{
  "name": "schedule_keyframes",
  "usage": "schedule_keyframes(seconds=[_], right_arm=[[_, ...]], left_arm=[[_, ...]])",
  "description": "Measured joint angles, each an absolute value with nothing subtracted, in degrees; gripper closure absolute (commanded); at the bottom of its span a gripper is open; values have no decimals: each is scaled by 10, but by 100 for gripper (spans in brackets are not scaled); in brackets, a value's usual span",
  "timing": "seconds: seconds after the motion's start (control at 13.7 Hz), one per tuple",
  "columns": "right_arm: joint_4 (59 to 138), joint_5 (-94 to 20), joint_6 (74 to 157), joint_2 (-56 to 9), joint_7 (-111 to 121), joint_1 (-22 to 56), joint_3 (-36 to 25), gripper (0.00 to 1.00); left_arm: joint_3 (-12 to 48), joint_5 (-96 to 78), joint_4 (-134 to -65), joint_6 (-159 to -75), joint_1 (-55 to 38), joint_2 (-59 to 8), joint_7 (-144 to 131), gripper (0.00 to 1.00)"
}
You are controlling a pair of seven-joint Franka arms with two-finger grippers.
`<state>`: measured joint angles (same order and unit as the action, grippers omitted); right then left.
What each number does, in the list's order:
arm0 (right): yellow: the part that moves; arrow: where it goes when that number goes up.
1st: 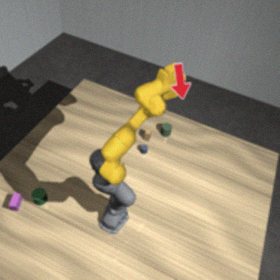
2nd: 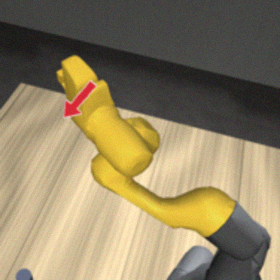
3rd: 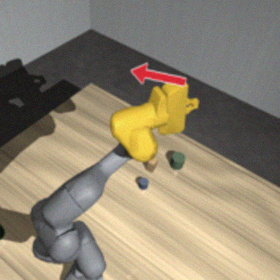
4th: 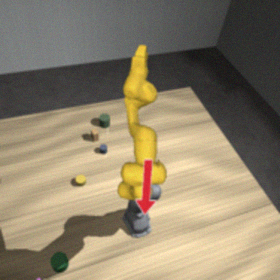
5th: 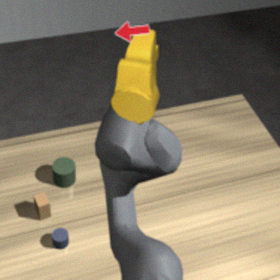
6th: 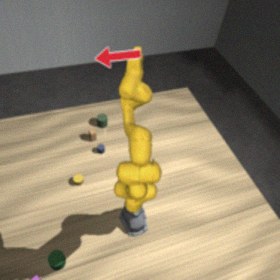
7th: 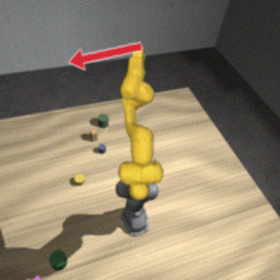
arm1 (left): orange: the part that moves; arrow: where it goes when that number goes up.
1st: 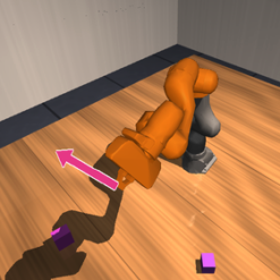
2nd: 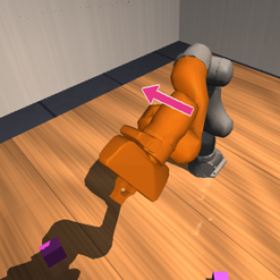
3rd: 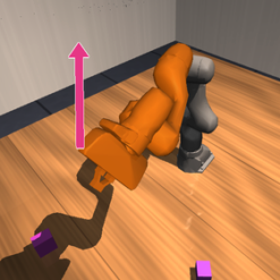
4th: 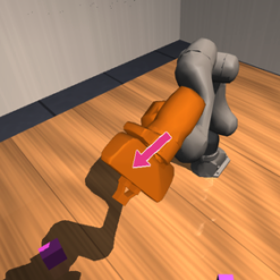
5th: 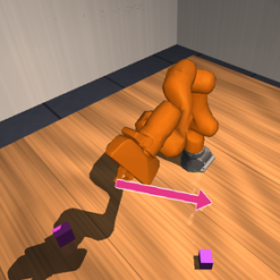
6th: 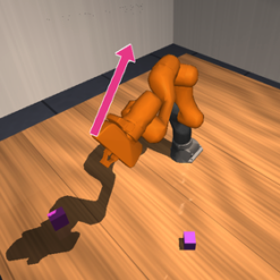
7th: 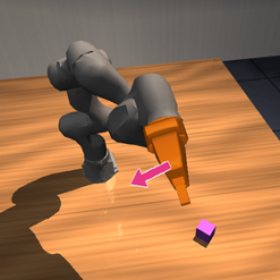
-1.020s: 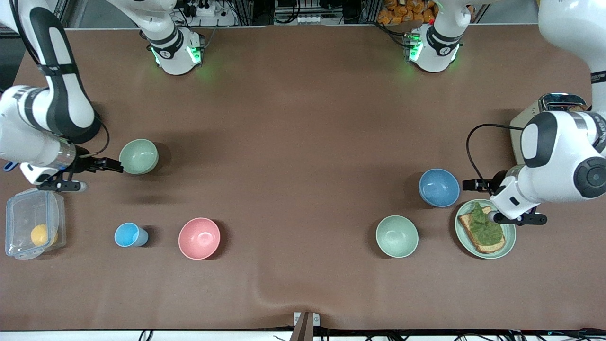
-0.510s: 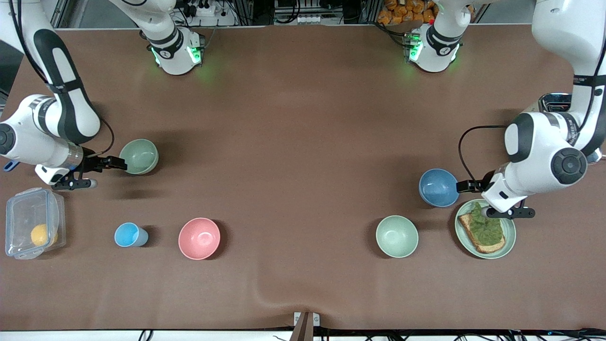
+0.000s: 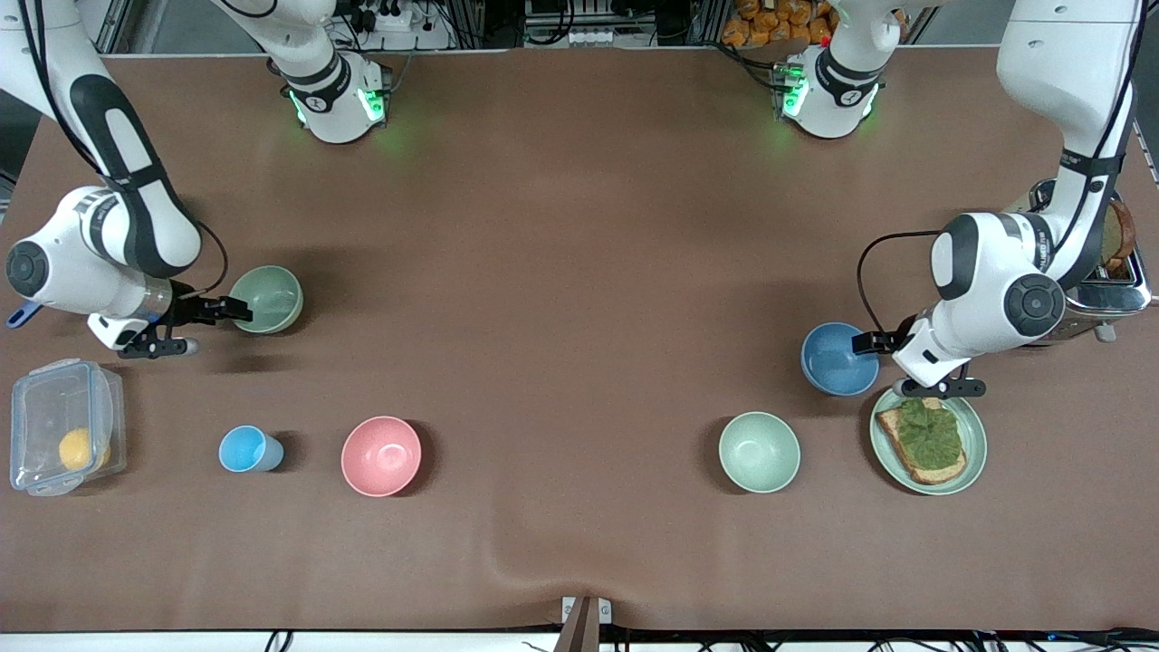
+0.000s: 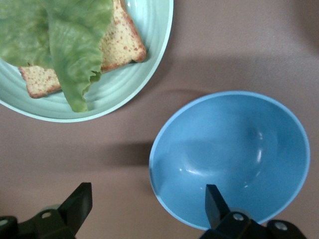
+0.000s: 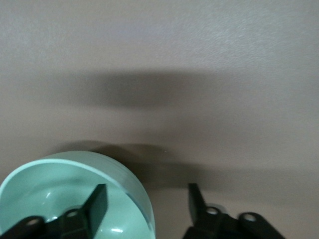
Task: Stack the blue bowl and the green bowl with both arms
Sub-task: 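Grasp the green bowl with the right gripper while the left gripper grasps the blue bowl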
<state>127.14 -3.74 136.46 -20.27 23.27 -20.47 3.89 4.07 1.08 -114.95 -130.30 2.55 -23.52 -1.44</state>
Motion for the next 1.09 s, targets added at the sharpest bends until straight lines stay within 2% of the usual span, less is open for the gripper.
schedule_keyframes(seconds=[0.07,0.36,0.66,0.8,1.02,1.09], right_arm=[[1275,-38,1368,-203,238,-205,39,100],[1276,-45,1363,-201,244,-204,42,100],[1257,-111,1290,-175,236,-183,56,100],[1253,-117,1259,-151,172,-149,57,100],[1251,-121,1236,-109,13,-54,60,100],[1251,-122,1235,-99,-45,-16,62,100]], left_arm=[[41,11,-1149,-1303,26,-238,-14,0],[41,11,-1149,-1307,26,-253,-14,0],[41,11,-1145,-1310,25,-267,-14,1],[42,11,-1143,-1313,25,-271,-13,34],[42,11,-1143,-1319,24,-275,-12,92],[42,11,-1143,-1320,24,-276,-12,100]])
